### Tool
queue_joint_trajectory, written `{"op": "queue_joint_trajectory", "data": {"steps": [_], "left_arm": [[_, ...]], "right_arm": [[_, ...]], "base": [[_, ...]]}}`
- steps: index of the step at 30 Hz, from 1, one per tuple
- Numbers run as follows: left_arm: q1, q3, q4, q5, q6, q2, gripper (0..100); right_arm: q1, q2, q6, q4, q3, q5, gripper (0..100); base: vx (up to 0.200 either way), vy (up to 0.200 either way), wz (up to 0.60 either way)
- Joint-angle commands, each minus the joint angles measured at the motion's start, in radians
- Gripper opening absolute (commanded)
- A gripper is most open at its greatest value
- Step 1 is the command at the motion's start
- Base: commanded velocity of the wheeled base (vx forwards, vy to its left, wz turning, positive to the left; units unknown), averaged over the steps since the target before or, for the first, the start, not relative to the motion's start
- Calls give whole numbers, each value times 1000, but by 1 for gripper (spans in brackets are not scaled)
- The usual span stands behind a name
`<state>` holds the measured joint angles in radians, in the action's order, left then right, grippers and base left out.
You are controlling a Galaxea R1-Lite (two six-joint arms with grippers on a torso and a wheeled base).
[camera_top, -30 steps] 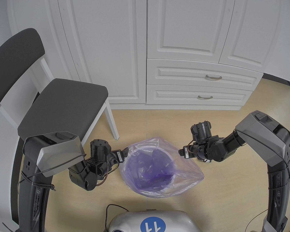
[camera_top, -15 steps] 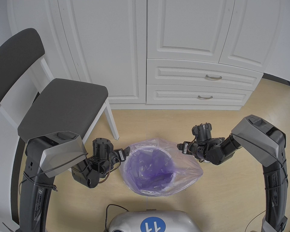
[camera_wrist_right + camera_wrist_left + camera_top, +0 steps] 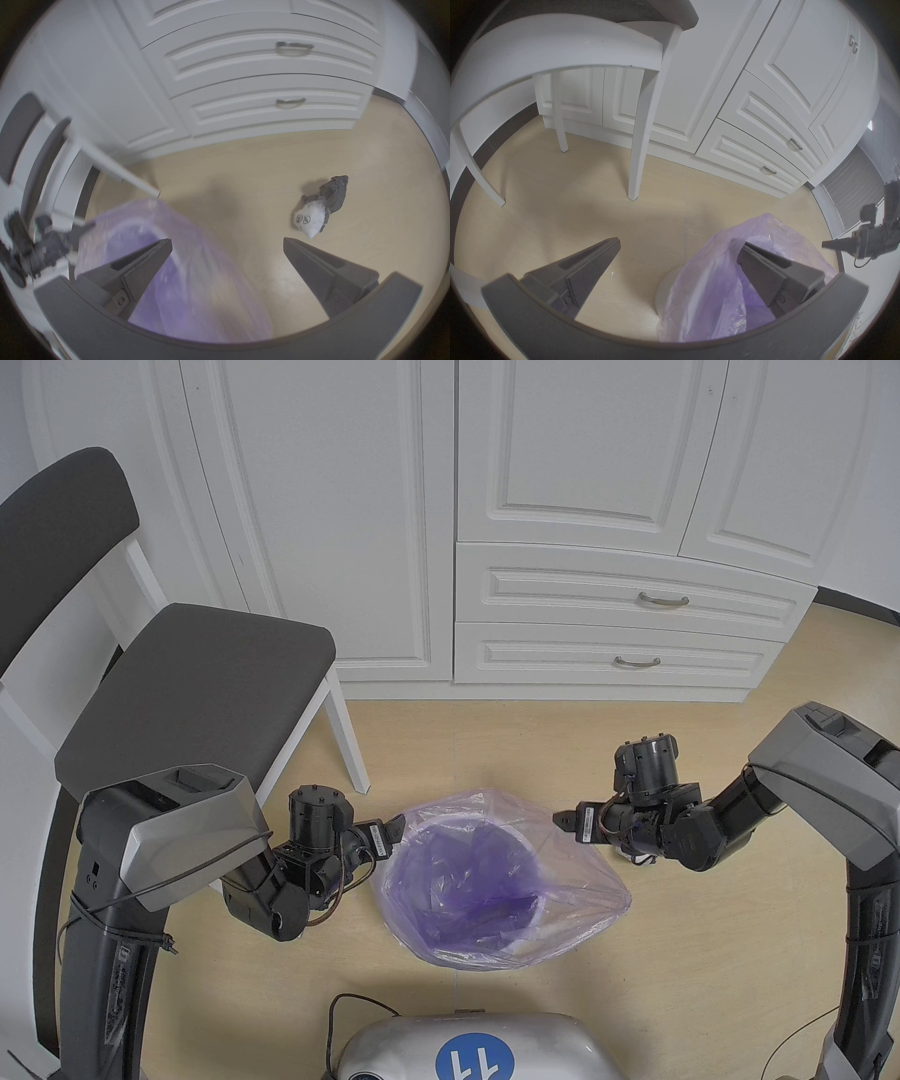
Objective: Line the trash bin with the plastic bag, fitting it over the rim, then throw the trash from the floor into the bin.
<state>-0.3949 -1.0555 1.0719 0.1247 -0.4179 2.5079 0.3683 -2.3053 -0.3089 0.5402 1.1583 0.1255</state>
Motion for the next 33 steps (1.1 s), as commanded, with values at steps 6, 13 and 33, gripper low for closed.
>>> {"op": "queue_joint_trajectory", "data": {"steps": [6, 13, 33], "left_arm": [[-16, 63, -12, -14, 31, -47, 100], [-13, 32, -101, -37, 34, -37, 100], [59, -264, -340, -37, 24, 68, 100]], "right_arm": [[-23, 53, 218, -82, -169, -83, 100], [-60, -57, 203, -72, -88, -72, 100], [-85, -235, -32, -72, 161, -53, 100]], "base": [[0, 0, 0], [0, 0, 0], [0, 0, 0]]}}
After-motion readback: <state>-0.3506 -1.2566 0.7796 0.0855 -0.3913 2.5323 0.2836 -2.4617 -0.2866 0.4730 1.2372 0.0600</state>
